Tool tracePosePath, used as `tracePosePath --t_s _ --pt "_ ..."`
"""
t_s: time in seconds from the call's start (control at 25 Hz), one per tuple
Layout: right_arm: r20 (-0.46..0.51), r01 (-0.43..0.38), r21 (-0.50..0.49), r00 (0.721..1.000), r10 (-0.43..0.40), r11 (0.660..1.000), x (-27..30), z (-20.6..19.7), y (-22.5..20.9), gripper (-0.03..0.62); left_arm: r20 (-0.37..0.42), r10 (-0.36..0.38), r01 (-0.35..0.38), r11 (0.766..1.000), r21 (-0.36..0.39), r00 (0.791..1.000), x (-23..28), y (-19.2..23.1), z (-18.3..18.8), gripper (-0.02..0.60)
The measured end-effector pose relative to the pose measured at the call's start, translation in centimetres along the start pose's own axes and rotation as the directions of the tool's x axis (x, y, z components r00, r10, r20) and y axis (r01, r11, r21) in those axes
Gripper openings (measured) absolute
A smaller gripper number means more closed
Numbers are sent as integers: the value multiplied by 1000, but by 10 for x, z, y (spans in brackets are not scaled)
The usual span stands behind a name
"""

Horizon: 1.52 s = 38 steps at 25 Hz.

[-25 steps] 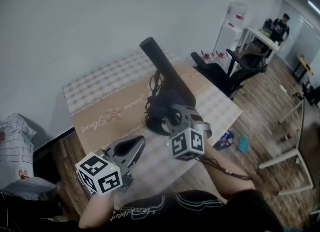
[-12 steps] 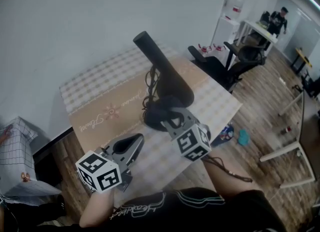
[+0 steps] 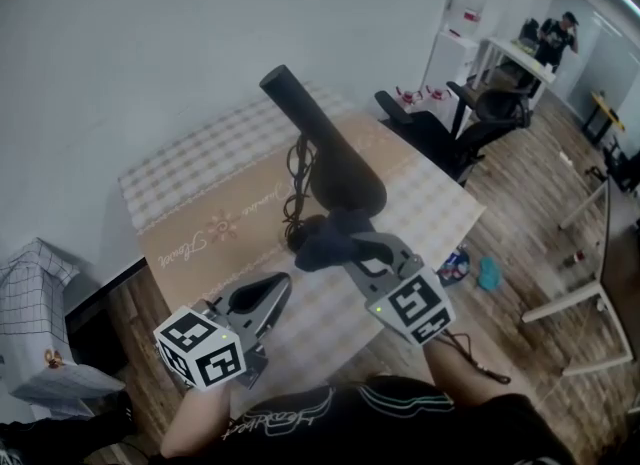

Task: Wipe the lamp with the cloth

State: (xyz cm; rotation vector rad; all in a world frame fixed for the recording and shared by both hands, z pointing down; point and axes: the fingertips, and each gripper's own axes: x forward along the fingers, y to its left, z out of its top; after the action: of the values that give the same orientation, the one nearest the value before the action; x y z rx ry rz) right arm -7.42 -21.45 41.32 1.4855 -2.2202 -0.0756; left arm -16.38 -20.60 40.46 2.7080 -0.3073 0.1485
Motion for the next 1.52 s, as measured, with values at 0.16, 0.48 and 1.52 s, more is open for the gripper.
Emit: tracePosePath --t_s 0.16,0.48,1.52 --pt "66 8 21 998 -9 1000 -19 16 -16 57 -2 17 -17 1000 1 1000 9 -3 2 -2" --pt "189 -62 33 981 55 998 -37 42 -55 57 29 105 -106 994 26 994 30 -13 20 -2" --pt "502 -24 -489 810 304 872 -27 201 -153 57 212 493 -506 863 7 844 80 -55 70 -2"
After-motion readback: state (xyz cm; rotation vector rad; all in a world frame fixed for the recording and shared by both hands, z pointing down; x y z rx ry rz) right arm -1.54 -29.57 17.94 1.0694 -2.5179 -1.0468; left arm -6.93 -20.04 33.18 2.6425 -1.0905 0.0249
